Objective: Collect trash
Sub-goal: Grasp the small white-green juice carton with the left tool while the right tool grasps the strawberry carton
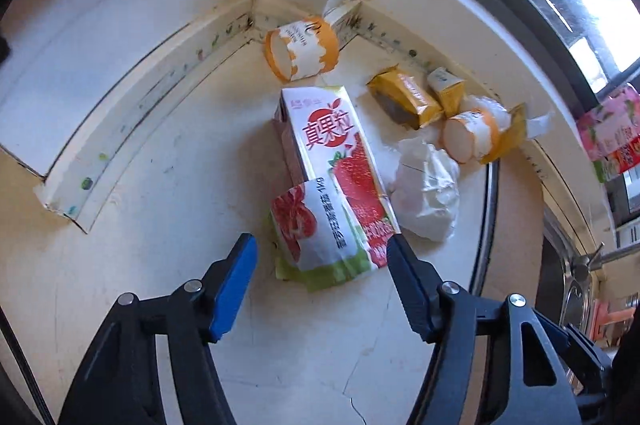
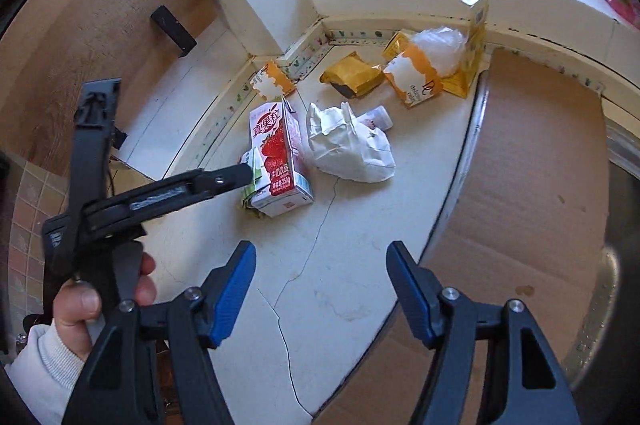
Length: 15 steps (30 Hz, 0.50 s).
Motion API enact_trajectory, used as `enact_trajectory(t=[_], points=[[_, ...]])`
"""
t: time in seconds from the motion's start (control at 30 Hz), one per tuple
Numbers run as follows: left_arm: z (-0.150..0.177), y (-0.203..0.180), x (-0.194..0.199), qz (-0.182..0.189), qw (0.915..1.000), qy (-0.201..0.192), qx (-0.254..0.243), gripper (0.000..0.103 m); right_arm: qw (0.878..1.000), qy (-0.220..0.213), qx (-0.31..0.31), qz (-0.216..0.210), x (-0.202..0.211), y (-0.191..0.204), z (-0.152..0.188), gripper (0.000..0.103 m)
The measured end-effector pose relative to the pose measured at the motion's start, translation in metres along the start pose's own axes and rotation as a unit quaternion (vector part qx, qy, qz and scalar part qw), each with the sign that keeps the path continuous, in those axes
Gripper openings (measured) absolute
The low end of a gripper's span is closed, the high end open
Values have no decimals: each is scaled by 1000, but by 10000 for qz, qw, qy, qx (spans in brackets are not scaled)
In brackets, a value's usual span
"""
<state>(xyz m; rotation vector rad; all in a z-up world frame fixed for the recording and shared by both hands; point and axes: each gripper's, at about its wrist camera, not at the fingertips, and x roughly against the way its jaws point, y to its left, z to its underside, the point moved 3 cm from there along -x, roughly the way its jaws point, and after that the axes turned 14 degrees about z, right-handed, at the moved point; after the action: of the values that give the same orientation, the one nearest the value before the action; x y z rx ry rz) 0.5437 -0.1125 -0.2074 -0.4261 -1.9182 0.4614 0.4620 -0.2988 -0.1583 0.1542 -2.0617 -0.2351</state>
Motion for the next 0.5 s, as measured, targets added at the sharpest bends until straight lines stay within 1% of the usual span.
enact_trajectory(t=[0.1, 0.2, 0.23, 0.27, 0.3, 0.37, 0.47, 0.5], points=[[-5, 8, -8, 175, 9994, -33, 283, 65, 10000, 42, 70, -27, -6, 3, -2, 68], [-6, 11, -15, 230, 9990, -8, 389, 64, 9999, 78, 88, -25, -13, 2, -5, 68], [-7, 13, -17, 235, 9988, 1, 422, 62, 9999, 84, 91, -14, -14, 2, -7, 68], [-7, 15, -19, 275, 9985, 30, 472, 51, 9999, 80, 88, -12, -15, 2, -8, 68], [-7, 17, -21, 417, 9977, 35, 542, 48, 9999, 73, 89, -5, -16, 2, -9, 68], [-7, 20, -20, 496, 9967, -34, 639, 46, 9999, 54, 104, 16, -18, 2, -11, 68], [-4, 22, -15, 582, 9965, -108, 587, 35, 9997, -13, 203, 106, -24, 6, -15, 68], [-2, 22, -12, 582, 9967, -128, 555, 30, 9996, -50, 260, 130, -25, 8, -16, 68]])
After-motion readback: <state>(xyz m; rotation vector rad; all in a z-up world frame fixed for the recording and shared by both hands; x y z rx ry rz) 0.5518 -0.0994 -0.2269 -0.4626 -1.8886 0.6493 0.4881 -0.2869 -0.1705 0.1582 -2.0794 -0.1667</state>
